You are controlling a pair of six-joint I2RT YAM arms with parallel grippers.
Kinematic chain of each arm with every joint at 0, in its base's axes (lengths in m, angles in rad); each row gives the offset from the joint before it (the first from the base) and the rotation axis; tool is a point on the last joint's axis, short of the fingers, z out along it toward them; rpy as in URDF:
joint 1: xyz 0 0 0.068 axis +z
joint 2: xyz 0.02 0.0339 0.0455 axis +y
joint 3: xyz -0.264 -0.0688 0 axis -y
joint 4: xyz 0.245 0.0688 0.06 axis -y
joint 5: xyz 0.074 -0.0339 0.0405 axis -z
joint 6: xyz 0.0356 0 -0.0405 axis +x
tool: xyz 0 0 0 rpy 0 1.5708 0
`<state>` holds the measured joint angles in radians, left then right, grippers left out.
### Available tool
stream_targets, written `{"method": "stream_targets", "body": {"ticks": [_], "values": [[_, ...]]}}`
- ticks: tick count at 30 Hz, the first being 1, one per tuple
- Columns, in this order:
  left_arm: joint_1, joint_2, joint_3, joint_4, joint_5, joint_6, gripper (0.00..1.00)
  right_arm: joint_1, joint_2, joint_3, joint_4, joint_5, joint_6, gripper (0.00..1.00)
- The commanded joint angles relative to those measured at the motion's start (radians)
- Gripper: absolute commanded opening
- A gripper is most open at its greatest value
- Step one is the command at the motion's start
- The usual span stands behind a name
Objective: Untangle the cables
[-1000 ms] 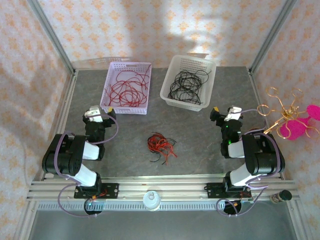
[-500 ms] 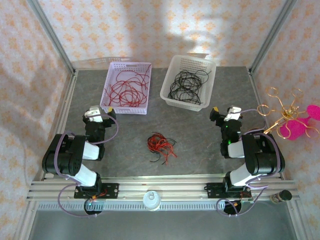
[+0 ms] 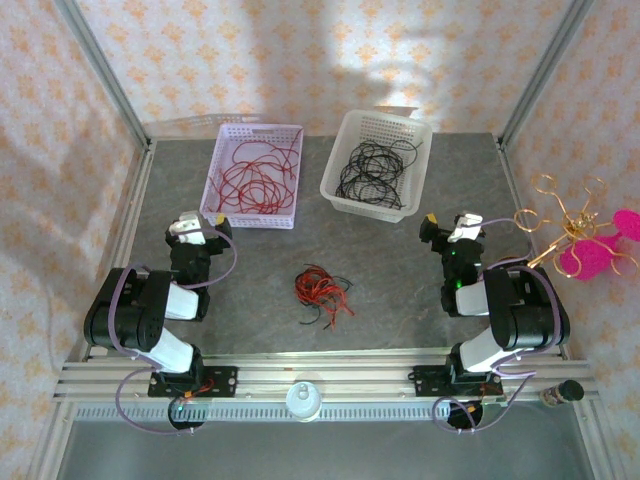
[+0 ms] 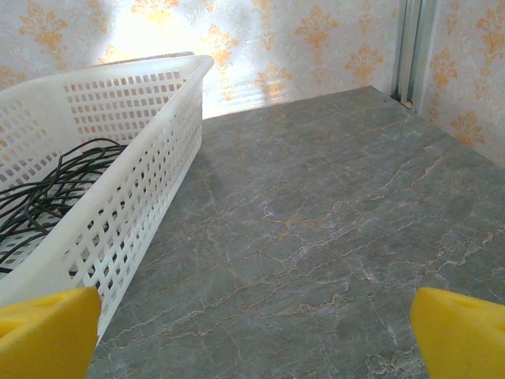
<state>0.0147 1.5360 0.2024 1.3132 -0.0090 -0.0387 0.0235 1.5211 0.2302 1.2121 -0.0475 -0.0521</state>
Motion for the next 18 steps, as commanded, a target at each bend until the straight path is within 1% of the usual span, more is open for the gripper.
{"method": "stream_targets", "body": {"ticks": [1, 15, 18], "values": [[-0.001, -0.001, 0.014, 0.001, -0.012, 0.017, 0.99, 0.006, -0.001, 0.004, 0.015, 0.026, 0.009, 1.0], [0.003, -0.003, 0.016, -0.001, -0.006, 0.015, 0.99, 0.003, -0.001, 0.003, 0.016, 0.021, 0.01, 1.0], [-0.004, -0.021, 0.002, 0.011, -0.025, 0.015, 0.99, 0.004, -0.004, -0.002, 0.024, 0.023, 0.008, 1.0]]}}
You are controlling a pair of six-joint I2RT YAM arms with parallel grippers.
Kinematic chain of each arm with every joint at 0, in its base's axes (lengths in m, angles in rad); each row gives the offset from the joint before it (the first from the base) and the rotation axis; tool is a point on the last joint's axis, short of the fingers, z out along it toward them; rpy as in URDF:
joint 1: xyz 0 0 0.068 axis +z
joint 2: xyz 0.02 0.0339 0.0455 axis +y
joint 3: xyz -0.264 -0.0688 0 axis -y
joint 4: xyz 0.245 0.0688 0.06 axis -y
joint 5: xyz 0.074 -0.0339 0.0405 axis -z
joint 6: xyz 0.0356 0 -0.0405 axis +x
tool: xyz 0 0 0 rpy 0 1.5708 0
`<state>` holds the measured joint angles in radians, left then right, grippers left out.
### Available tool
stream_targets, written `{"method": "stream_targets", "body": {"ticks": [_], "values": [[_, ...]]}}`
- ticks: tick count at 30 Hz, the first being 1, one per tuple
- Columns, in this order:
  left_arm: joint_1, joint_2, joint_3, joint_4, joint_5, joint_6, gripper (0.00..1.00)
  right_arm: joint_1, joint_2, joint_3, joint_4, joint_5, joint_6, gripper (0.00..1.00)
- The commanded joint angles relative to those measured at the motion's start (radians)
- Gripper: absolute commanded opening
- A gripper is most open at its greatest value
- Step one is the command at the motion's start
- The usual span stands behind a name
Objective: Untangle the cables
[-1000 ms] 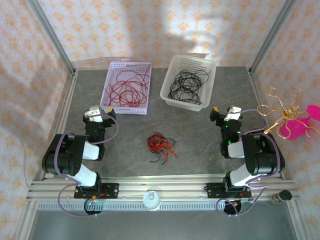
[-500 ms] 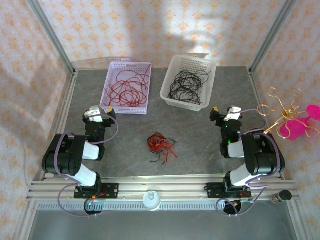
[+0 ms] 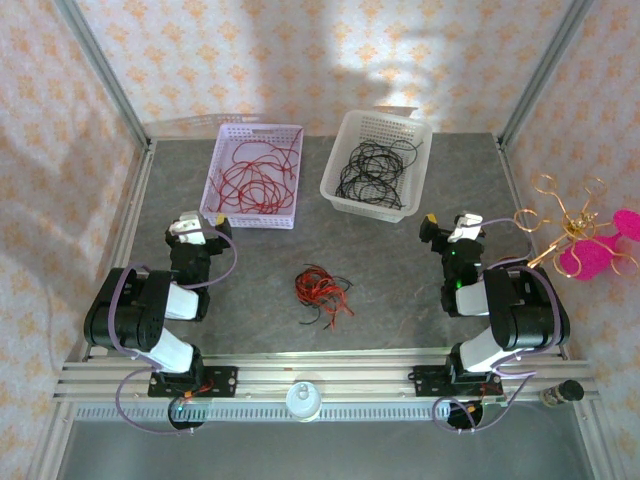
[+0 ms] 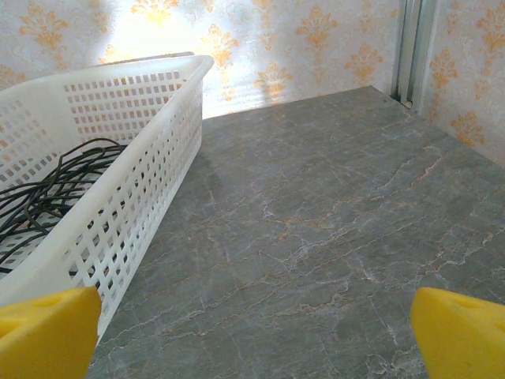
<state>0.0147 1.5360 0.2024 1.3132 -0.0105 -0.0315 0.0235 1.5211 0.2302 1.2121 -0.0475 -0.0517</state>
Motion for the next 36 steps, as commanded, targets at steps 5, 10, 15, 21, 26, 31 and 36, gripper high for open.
{"method": "stream_targets", "body": {"ticks": [5, 10, 15, 21, 26, 31, 36], "values": [[-0.038, -0.199, 0.058, -0.238, -0.138, 0.004, 0.99, 0.051, -0.132, 0.052, -0.195, 0.13, 0.0, 1.0], [-0.045, -0.347, 0.159, -0.561, -0.211, -0.128, 0.99, 0.059, -0.257, 0.249, -0.706, 0.189, 0.195, 1.0], [-0.027, -0.446, 0.18, -0.759, -0.035, -0.314, 0.99, 0.058, -0.386, 0.247, -0.857, 0.043, 0.339, 1.0], [-0.147, -0.6, 0.171, -0.938, 0.084, -0.466, 0.81, 0.152, -0.451, 0.297, -1.106, -0.198, 0.384, 0.83], [-0.354, -0.613, 0.215, -1.13, 0.11, -0.494, 0.77, 0.351, -0.489, 0.31, -1.245, -0.245, 0.406, 0.67], [-0.49, -0.54, 0.239, -1.151, 0.297, -0.497, 0.73, 0.513, -0.46, 0.307, -1.328, -0.279, 0.412, 0.6], [-0.583, -0.432, 0.281, -1.195, 0.331, -0.47, 0.72, 0.72, -0.418, 0.312, -1.313, -0.242, 0.285, 0.48]]}}
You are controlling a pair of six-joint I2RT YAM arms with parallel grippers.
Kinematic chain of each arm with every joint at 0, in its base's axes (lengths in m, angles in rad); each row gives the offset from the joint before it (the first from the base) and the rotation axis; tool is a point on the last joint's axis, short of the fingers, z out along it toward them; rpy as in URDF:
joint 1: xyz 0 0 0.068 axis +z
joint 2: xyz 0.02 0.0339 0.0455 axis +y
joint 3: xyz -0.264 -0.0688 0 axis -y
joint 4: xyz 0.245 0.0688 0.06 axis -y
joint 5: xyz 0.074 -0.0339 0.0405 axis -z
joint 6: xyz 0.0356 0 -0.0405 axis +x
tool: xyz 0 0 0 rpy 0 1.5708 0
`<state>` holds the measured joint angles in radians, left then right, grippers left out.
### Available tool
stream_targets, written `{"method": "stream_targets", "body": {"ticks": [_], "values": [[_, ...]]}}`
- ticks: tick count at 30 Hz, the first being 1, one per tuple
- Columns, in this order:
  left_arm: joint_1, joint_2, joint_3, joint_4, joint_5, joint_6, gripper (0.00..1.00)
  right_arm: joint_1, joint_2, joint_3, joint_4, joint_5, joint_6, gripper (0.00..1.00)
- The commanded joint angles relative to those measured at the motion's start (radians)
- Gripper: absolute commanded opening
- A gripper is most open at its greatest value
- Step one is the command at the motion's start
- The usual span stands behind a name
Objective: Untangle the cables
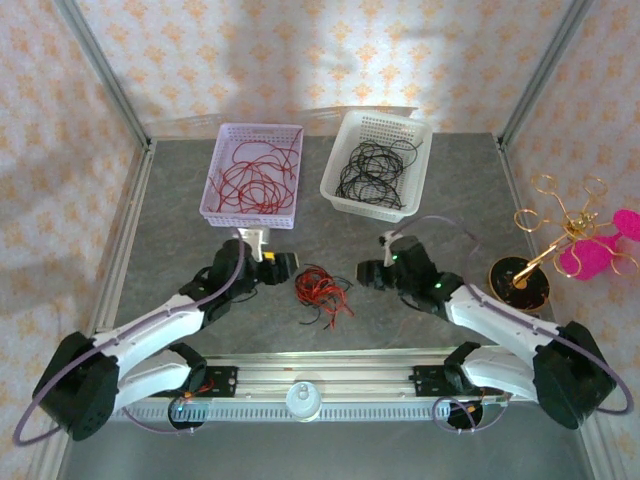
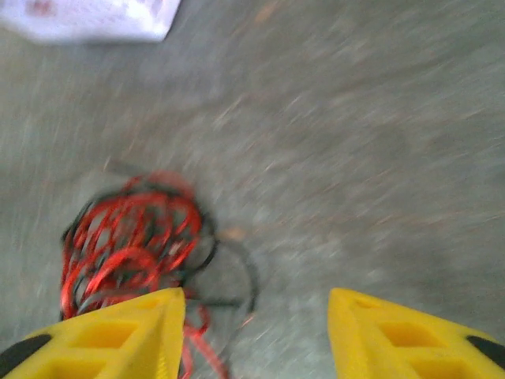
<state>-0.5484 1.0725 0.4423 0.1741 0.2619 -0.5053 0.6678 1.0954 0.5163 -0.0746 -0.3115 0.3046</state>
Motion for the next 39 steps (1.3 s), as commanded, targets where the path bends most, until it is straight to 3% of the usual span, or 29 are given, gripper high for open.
{"method": "stream_targets", "body": {"ticks": [1, 12, 28, 31, 39], "values": [[-0.025, 0.043, 0.042, -0.055, 0.078, 0.004, 0.71, 0.088, 0.015, 0.02, 0.0, 0.031, -0.087, 0.47], [-0.044, 0.043, 0.025, -0.031, 0.102, 0.004, 0.67, 0.09, 0.131, -0.068, 0.257, -0.019, -0.038, 0.43], [-0.047, 0.034, 0.006, 0.012, 0.146, -0.007, 0.67, 0.09, 0.252, -0.067, 0.375, 0.011, -0.073, 0.38], [-0.047, 0.043, 0.013, 0.0, 0.145, -0.001, 0.67, 0.09, 0.27, -0.056, 0.393, 0.013, -0.084, 0.34], [-0.049, 0.049, 0.014, 0.009, 0.154, 0.003, 0.67, 0.09, 0.28, -0.045, 0.4, 0.004, -0.14, 0.11]]}}
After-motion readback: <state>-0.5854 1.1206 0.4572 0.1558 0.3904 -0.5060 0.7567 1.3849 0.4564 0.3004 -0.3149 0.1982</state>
